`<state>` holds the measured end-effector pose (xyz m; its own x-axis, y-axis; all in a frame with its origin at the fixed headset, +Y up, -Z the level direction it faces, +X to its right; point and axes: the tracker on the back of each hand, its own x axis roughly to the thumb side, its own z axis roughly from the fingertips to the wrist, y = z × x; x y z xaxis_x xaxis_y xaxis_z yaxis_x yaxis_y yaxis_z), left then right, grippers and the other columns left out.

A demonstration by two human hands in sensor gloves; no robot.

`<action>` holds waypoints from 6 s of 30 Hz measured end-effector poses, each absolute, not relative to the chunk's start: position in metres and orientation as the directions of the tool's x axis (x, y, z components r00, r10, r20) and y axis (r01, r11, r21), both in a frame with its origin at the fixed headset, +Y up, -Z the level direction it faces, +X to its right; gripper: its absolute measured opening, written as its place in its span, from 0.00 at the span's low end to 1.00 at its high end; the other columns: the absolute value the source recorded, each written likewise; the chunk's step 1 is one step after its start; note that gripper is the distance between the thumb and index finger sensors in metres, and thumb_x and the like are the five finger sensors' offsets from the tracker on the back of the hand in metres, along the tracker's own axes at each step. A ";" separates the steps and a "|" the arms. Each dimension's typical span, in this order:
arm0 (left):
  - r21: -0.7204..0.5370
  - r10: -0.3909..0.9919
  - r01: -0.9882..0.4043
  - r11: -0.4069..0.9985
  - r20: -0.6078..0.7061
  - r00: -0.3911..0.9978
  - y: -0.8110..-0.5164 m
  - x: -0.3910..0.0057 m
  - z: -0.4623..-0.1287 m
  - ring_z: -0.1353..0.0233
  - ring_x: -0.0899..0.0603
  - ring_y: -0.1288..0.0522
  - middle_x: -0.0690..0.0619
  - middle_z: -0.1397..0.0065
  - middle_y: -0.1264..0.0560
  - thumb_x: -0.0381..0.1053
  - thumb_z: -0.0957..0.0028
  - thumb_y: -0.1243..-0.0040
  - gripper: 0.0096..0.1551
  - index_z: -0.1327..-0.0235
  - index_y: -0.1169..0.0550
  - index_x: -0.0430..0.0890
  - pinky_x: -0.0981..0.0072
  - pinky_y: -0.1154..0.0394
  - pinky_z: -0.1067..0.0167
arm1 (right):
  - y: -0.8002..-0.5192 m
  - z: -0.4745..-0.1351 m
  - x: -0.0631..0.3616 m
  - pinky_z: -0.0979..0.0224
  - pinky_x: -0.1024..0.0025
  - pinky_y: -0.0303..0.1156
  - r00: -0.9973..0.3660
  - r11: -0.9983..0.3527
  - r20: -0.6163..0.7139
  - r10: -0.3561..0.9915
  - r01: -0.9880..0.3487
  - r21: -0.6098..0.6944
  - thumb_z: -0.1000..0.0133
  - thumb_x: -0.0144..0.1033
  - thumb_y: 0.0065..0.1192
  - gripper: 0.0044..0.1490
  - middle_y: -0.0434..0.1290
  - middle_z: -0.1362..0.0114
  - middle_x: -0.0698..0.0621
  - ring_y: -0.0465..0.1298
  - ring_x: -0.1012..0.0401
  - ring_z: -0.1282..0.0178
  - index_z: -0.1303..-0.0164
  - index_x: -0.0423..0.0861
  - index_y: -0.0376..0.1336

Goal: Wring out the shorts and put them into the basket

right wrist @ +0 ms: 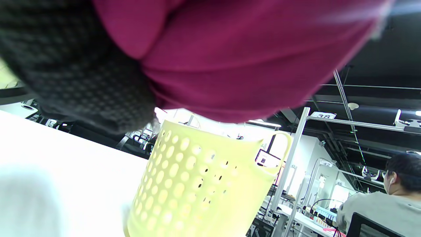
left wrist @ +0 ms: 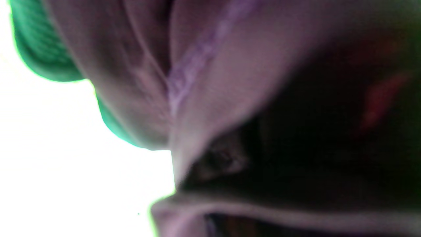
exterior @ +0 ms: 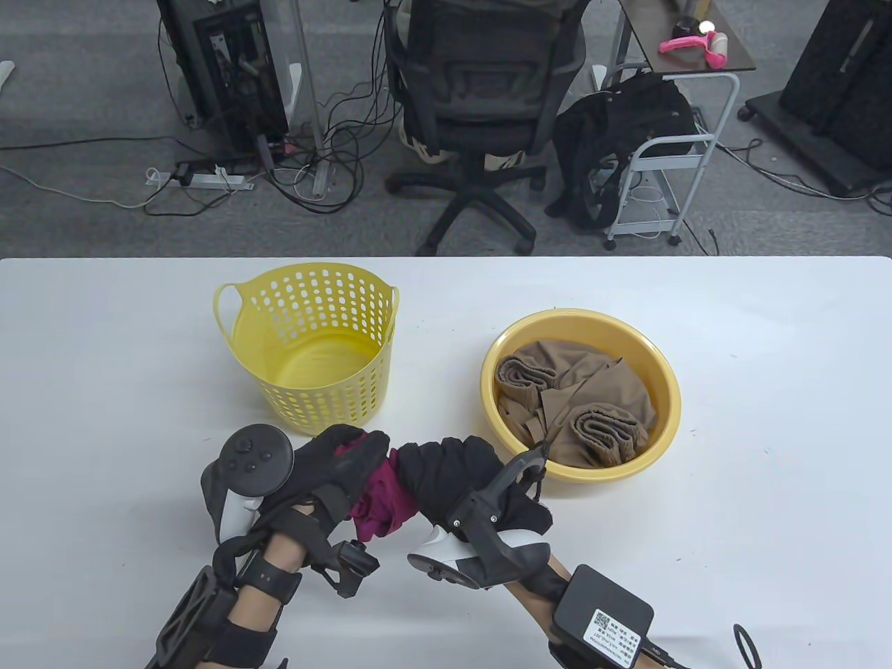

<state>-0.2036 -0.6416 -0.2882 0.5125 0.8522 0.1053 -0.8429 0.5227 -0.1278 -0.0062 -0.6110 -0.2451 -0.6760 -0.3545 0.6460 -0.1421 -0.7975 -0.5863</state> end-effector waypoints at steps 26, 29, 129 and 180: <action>-0.106 0.820 -0.816 0.569 0.147 0.553 -0.637 -0.200 -0.283 0.65 0.39 0.10 0.34 0.54 0.15 0.69 0.37 0.40 0.37 0.41 0.24 0.35 0.44 0.16 0.63 | -0.611 -0.253 0.003 0.60 0.70 0.79 -0.725 -0.867 0.666 -0.176 -0.207 -0.454 0.61 0.54 0.87 0.51 0.77 0.48 0.50 0.81 0.58 0.65 0.38 0.38 0.63; -0.081 0.798 -0.800 0.594 0.184 0.574 -0.632 -0.199 -0.280 0.64 0.38 0.10 0.34 0.53 0.15 0.69 0.37 0.40 0.38 0.39 0.25 0.36 0.43 0.17 0.61 | -0.610 -0.255 0.005 0.60 0.69 0.79 -0.732 -0.881 0.668 -0.135 -0.220 -0.418 0.61 0.54 0.87 0.51 0.77 0.48 0.50 0.81 0.58 0.64 0.38 0.38 0.63; 0.066 0.541 -0.737 0.673 0.636 0.551 -0.570 -0.216 -0.261 0.35 0.32 0.21 0.40 0.28 0.27 0.64 0.40 0.34 0.33 0.30 0.34 0.52 0.32 0.31 0.33 | -0.650 -0.278 0.077 0.27 0.25 0.47 -0.769 -0.921 0.518 0.374 -0.376 0.107 0.50 0.67 0.73 0.64 0.48 0.17 0.30 0.47 0.30 0.18 0.17 0.39 0.49; 0.278 0.366 -0.479 0.833 0.374 0.852 -0.518 -0.242 -0.353 0.18 0.30 0.33 0.43 0.16 0.39 0.53 0.45 0.34 0.39 0.26 0.43 0.54 0.33 0.40 0.26 | -0.682 -0.268 0.097 0.29 0.21 0.35 -0.878 -0.961 0.414 0.241 -0.277 -0.028 0.49 0.73 0.64 0.66 0.43 0.16 0.30 0.38 0.31 0.18 0.15 0.41 0.45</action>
